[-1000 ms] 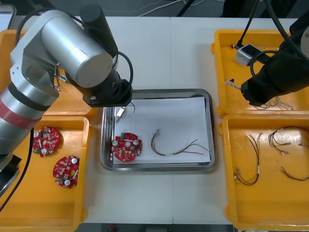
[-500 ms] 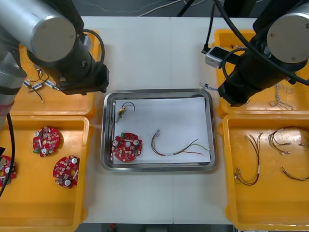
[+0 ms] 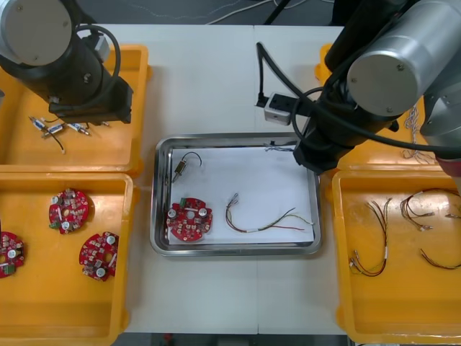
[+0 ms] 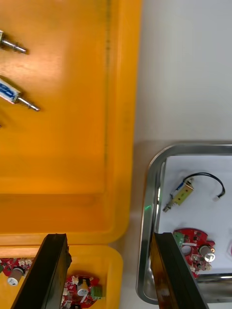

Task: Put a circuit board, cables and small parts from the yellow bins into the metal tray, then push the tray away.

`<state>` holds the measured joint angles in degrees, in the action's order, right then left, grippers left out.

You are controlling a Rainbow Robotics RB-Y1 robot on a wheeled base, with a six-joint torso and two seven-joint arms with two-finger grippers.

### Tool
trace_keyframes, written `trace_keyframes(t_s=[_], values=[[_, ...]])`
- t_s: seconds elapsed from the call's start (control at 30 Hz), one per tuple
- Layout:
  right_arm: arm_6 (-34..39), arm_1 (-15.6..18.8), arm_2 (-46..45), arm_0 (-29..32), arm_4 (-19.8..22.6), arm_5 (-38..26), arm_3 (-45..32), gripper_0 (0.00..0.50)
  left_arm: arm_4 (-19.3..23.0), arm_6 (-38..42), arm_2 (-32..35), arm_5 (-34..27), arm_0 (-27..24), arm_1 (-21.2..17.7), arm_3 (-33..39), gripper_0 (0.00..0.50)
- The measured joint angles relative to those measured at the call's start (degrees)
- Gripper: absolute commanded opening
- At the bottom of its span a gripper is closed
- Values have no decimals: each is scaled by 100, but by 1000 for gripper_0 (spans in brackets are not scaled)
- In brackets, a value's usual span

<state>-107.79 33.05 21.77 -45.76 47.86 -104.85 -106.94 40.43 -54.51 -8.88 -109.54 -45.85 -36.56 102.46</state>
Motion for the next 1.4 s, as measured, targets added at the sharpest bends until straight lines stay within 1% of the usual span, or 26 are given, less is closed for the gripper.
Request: trace_keyframes(t_s=[0.13,0.23,0.3,0.4,0.57,0.67,0.83,0.9,0.93,0.97,1.0,1.03,1.07,1.1,1.13,1.4], values=[[-103,0,454,-62,-119,408,0,0,-236,-45,237,-1,0,-1,-239,500],[-131,0,771,-79,-260,744,0,0,-495,-67,342,-2,0,-5,-308,500],[-174,0,966,-80,-386,947,1,0,-597,-67,391,-2,0,-9,-362,500],[-209,0,1269,-81,-556,1259,47,0,-671,-67,517,-4,5,-25,-452,500],[-379,-3,1591,-84,-578,1752,484,0,-773,-180,838,17,120,-113,-484,500],[-450,-9,1718,-85,-579,1996,806,0,-881,-661,1040,46,259,-189,-487,500],[-546,-39,1841,-86,-580,2220,1167,0,-926,-1874,1351,139,490,-282,-491,500],[-549,-63,1852,-86,-581,2247,1248,0,-930,-2067,1452,203,575,-299,-491,500],[-554,-75,1852,-86,-581,2247,1268,41,-931,-2063,1489,254,611,-302,-492,500],[-566,-84,1853,-86,-581,2248,1277,128,-934,-2061,1521,308,647,-306,-492,500],[-587,-93,1853,-86,-581,2249,1277,187,-943,-2061,1549,361,685,-309,-492,500],[-625,-100,1853,-86,-581,2252,1277,311,-961,-2061,1572,415,720,-311,-492,500],[-668,-107,1853,-86,-581,2255,1277,366,-989,-2061,1595,465,753,-312,-493,500],[-694,-113,1853,-86,-581,2261,1277,456,-1016,-2061,1619,504,783,-312,-494,500],[-696,-116,1853,-86,-581,2269,1277,500,-1041,-2061,1642,531,809,-313,-494,500],[-696,-124,1853,-110,-574,2272,1277,500,-1261,-2061,1838,737,993,-314,-496,500]])
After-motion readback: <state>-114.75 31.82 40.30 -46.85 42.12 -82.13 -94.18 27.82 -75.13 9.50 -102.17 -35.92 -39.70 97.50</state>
